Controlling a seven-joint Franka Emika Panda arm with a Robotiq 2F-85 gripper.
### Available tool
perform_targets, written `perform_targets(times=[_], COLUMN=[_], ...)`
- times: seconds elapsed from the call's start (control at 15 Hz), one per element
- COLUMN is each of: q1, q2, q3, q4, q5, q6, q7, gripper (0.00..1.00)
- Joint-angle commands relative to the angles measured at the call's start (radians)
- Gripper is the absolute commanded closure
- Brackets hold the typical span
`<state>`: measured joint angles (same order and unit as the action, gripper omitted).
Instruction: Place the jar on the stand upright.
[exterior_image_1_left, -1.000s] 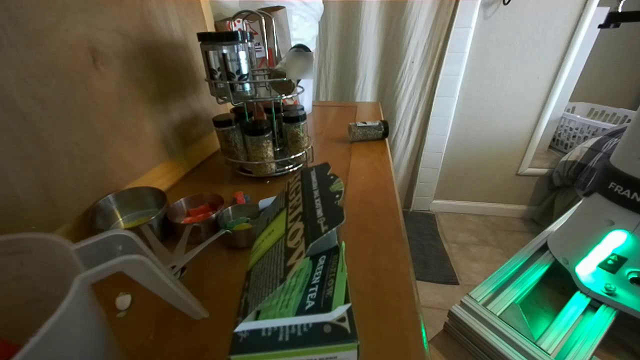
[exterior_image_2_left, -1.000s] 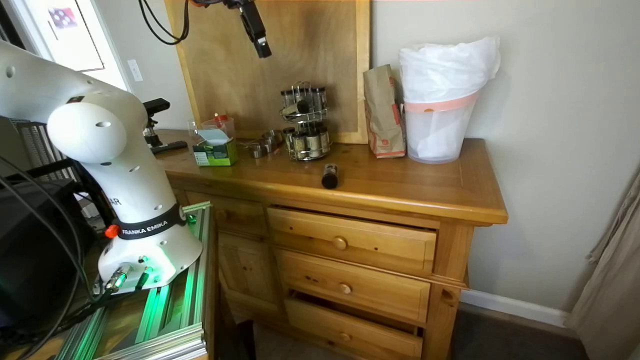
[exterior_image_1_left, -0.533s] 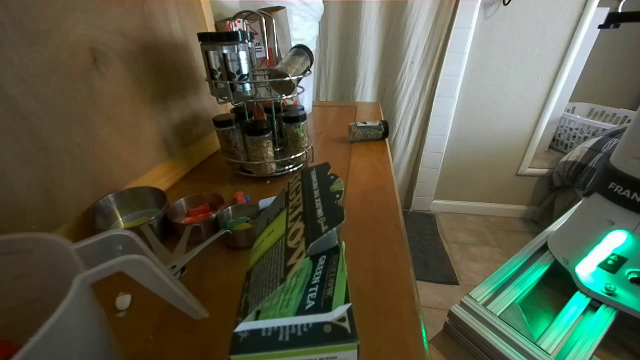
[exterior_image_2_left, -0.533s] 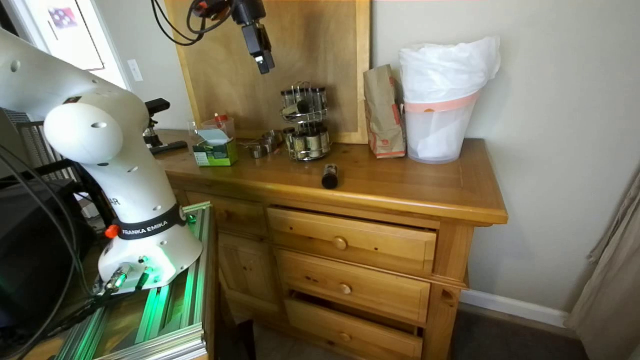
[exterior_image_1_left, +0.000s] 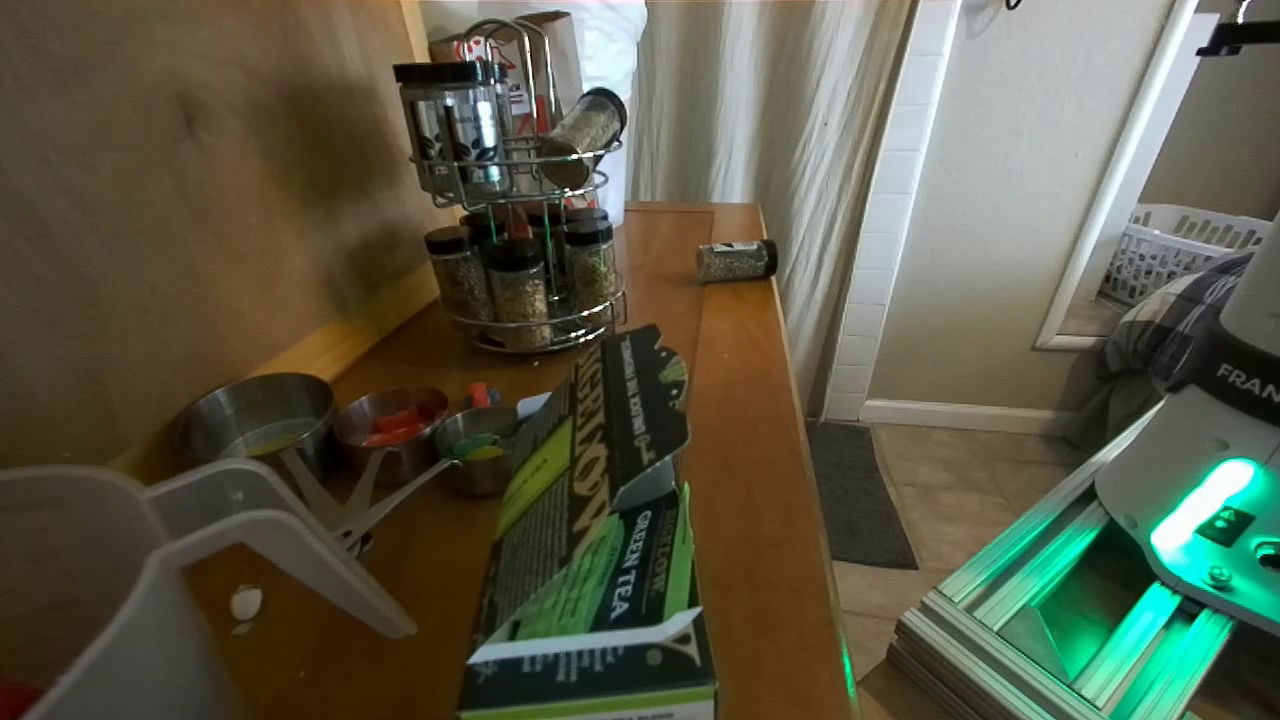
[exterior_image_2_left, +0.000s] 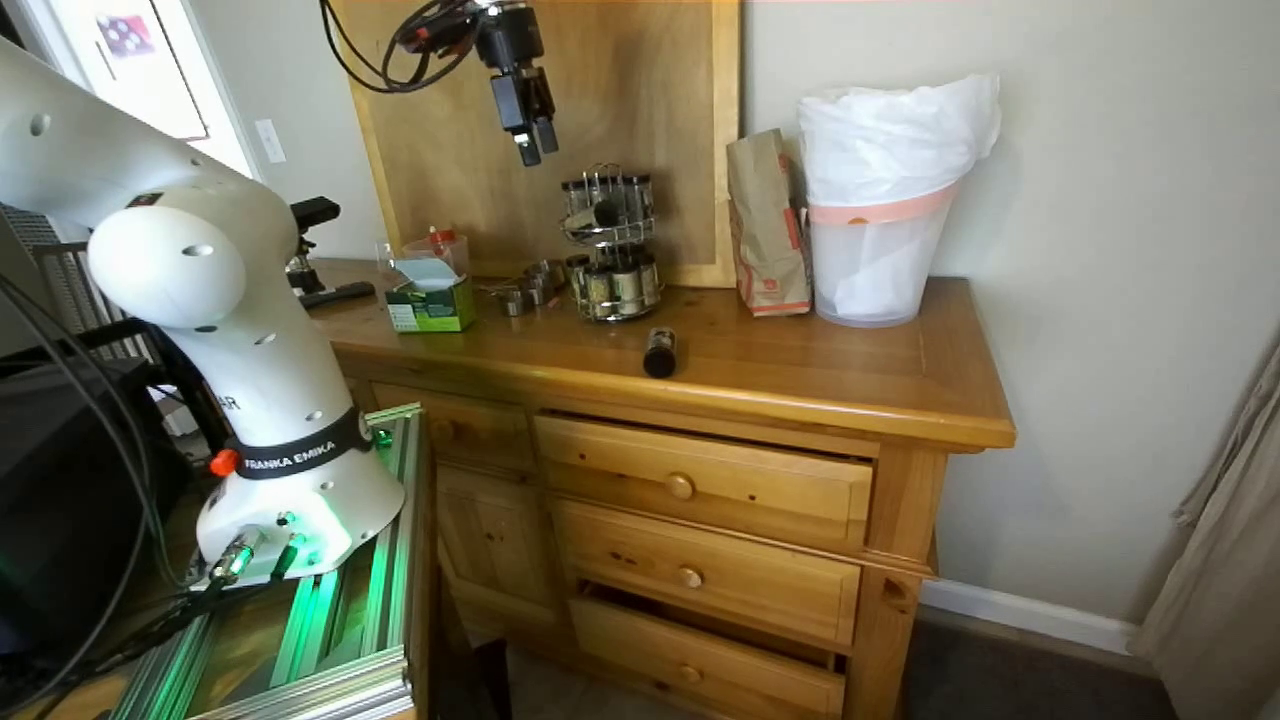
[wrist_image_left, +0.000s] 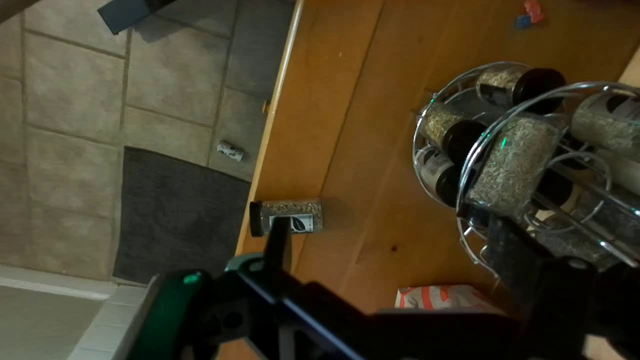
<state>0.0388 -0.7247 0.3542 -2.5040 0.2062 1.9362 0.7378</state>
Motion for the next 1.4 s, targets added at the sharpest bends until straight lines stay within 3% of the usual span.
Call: perform_targets(times=[0.0,0.2,0.4,0.87,0.93,1.0,1.33], q1=[-0.024,-0.034,0.004,0.064,0.063,0.057,0.05], q2=[0.075,0.168,0.296,0.513,0.525,0.479,0.615], q3=[0.036,0.064,0.02,-0.159,-0.172,-0.15,-0.175], q4=[0.063,0.106,0.171,0.278,0.287,0.241,0.313], q5=[0.021,0.01,0.039,0.256,0.294,0.221,0.266], q6=[-0.017,0.012,0.007,0.001,-0.023,0.015,-0.023], q7=[0.206,0.382,0.421,0.136,0.137,0.176,0.199], gripper=[0.0,0.0,0.0,0.0,0.0,0.0,0.0])
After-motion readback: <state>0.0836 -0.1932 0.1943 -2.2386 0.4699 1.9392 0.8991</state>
